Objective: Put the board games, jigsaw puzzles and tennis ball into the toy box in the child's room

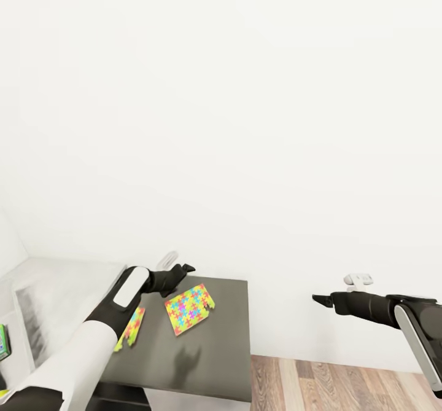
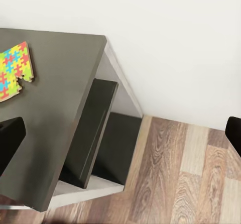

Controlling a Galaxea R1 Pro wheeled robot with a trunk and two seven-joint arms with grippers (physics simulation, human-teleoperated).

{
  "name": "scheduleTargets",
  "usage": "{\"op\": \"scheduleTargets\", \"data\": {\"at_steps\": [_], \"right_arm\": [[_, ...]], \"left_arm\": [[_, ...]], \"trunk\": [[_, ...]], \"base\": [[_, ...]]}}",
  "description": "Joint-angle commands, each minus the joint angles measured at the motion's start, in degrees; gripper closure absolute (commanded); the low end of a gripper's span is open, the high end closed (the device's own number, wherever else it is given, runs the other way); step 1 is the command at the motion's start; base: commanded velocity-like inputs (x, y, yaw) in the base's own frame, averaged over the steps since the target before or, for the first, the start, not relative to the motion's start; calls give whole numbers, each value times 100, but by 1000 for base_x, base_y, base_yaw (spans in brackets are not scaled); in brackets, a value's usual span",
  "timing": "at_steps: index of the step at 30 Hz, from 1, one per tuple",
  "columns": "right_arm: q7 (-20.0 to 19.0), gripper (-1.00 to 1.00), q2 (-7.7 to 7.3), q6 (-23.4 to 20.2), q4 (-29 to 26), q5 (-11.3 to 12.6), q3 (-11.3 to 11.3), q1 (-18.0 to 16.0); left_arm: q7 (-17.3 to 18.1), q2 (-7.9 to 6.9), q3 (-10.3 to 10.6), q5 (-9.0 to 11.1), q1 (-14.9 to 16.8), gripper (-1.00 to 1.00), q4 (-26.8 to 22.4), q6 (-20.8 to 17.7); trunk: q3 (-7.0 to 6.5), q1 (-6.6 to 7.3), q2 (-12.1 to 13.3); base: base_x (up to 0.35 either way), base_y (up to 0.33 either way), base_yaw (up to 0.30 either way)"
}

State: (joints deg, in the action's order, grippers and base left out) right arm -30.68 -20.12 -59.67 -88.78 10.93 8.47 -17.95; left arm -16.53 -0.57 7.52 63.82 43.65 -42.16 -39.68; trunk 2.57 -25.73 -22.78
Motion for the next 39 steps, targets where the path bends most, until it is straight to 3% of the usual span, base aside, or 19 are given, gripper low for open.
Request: {"op": "scheduleTargets", "data": {"at_steps": [1, 7, 13, 19, 27, 39], "right_arm": [[-16, -100, 0, -33, 26, 10, 4, -6], [-24, -100, 0, -33, 210, 1, -8, -6], [-25, -100, 1, -33, 335, -1, -62, -6], [-22, -100, 0, -33, 485, -5, -306, -6], [-5, -100, 0, -33, 620, -10, -848, -16], [-5, -100, -7, -33, 667, -3, -1028, -23]], "left_arm": [[-61, -7, -3, 57, -1, -100, -1, 3], [-97, -18, -229, 20, -16, -100, 159, 13], [-109, -78, -329, 3, -16, -100, 368, 28], [-120, -214, -397, -1, -15, -100, 623, 86], [-169, -351, -435, -5, -12, -100, 852, 259], [-233, -508, -432, -14, 15, -100, 940, 489]], "trunk": [[14, -5, -14], [14, -5, -14], [14, -5, -14], [14, -5, -14], [14, -5, -14], [16, -5, -14]], "base": [[83, 12, 0], [46, 7, 0], [19, 3, 0], [8, 1, 0], [3, 0, 0], [0, 0, 0]]}}
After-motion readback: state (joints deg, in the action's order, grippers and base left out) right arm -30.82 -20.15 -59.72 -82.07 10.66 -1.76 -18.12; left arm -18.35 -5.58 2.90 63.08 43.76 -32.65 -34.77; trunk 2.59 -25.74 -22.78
